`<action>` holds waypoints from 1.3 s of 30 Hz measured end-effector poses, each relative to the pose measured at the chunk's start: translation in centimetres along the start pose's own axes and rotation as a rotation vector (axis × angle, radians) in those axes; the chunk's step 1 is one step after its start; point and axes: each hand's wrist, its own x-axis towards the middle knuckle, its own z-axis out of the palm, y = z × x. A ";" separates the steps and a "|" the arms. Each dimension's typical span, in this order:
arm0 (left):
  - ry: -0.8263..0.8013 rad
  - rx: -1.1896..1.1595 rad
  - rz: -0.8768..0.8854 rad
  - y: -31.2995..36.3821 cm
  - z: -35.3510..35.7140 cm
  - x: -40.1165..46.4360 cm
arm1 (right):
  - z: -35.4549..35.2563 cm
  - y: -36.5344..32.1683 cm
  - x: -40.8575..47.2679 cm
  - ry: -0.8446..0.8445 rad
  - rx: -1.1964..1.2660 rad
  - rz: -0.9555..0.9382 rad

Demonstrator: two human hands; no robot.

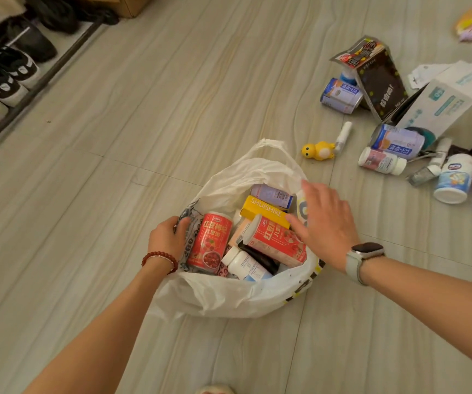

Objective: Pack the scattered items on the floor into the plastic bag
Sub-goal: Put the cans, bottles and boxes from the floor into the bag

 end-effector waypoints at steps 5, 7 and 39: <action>0.110 -0.015 0.092 0.1 -0.2 -1.3 | 1.0 1.3 -0.6 -0.326 0.365 0.512; 0.181 -0.067 0.103 0.4 -0.9 -1.6 | 0.4 0.8 -0.6 -0.244 0.374 0.451; 0.160 0.078 0.291 3.3 -3.5 -3.7 | 2.0 -2.3 -5.1 -0.174 -0.225 -1.188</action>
